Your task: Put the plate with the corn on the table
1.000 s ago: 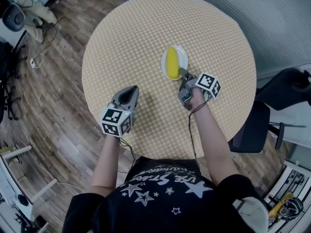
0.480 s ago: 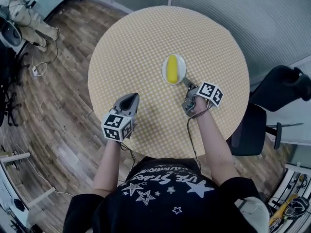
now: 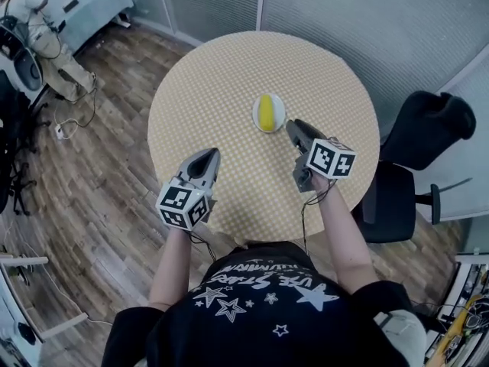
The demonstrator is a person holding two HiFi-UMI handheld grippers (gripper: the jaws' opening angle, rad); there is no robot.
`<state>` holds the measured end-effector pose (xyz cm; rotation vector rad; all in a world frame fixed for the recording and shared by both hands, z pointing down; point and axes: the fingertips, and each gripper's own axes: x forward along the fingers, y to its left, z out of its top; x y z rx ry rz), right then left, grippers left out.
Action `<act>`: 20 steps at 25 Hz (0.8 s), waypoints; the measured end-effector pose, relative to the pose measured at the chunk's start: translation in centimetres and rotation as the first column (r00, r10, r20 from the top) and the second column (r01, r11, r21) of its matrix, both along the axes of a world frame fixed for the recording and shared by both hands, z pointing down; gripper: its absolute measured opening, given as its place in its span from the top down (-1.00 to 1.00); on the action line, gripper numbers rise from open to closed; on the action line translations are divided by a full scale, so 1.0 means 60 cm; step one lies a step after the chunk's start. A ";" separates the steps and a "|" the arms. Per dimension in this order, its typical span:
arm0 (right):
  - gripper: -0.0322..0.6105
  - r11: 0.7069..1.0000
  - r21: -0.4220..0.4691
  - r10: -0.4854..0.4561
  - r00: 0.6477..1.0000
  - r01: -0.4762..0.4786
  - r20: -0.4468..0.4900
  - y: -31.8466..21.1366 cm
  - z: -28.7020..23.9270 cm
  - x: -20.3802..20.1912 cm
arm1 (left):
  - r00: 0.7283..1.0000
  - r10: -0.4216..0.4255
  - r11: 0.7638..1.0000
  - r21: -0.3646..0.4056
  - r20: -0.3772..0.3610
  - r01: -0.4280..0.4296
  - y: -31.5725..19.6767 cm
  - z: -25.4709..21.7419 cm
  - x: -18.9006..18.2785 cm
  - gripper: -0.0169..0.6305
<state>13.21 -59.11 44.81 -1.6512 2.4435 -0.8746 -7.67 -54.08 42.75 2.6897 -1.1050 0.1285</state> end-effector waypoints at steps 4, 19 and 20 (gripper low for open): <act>0.55 0.985 0.157 -0.042 0.975 0.078 -0.220 0.079 -0.055 -0.050 | 1.000 0.026 0.997 0.071 -0.011 -0.025 0.057 -0.047 -0.014 0.92; 0.57 0.956 0.226 -0.027 0.827 0.184 -0.562 0.313 -0.033 -0.136 | 1.000 -0.004 0.974 0.226 0.029 -0.003 0.235 -0.076 -0.037 0.92; 0.59 0.953 0.227 -0.035 0.818 0.200 -0.574 0.320 -0.034 -0.137 | 0.999 -0.014 0.975 0.222 0.031 0.007 0.240 -0.076 -0.039 0.92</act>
